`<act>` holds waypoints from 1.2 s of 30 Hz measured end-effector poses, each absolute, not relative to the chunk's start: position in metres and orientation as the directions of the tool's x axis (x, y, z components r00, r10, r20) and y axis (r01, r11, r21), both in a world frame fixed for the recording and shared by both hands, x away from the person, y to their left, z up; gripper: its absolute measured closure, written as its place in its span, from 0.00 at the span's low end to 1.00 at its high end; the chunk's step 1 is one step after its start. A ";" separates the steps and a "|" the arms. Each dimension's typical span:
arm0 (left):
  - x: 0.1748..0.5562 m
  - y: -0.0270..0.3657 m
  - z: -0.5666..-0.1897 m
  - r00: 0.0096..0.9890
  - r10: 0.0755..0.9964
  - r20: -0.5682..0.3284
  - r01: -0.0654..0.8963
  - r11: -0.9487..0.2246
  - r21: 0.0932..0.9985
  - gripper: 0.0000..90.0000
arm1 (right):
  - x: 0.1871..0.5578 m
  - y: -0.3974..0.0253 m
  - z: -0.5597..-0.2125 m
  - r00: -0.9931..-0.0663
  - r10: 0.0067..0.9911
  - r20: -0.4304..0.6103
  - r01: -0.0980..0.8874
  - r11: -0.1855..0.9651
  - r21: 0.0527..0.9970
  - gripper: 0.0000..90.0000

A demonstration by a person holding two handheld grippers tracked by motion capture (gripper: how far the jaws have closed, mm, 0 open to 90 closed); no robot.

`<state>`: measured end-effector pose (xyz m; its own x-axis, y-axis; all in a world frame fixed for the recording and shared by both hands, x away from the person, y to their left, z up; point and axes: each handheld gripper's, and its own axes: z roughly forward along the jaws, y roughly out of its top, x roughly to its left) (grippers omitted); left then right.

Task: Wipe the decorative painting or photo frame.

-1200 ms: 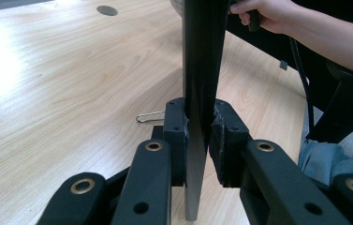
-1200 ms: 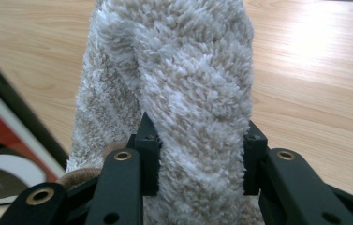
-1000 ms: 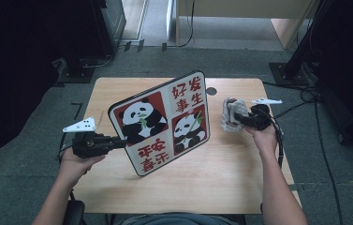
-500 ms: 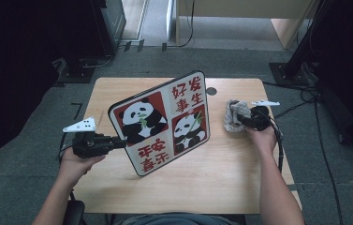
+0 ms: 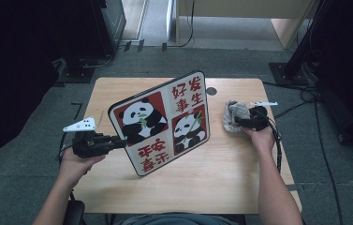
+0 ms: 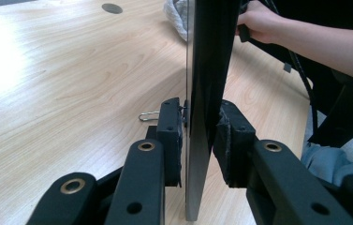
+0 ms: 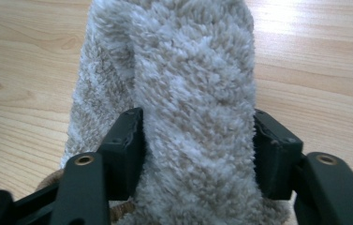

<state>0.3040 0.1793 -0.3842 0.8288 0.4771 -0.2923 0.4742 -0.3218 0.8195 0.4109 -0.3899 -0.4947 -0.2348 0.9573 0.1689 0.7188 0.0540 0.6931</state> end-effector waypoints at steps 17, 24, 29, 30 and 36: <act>0.307 0.180 -0.387 0.798 0.536 -0.277 0.493 -0.315 0.811 0.51 | 0.391 -0.381 -0.456 -0.247 0.961 0.128 0.678 0.077 0.731 0.32; 0.308 0.182 -0.388 0.795 0.544 -0.267 0.487 -0.312 0.816 0.48 | 0.377 -0.365 -0.442 -0.314 0.943 0.112 0.645 0.126 0.753 0.32; 0.308 0.183 -0.389 0.788 0.562 -0.252 0.479 -0.303 0.824 0.46 | 0.366 -0.356 -0.436 -0.356 0.928 0.109 0.629 0.152 0.763 0.32; 0.308 0.183 -0.389 0.787 0.566 -0.247 0.477 -0.303 0.825 0.46 | 0.363 -0.355 -0.435 -0.363 0.925 0.111 0.628 0.155 0.763 0.32; 0.312 0.187 -0.391 0.767 0.592 -0.246 0.486 -0.287 0.825 0.47 | 0.350 -0.349 -0.431 -0.394 0.912 0.111 0.615 0.173 0.769 0.32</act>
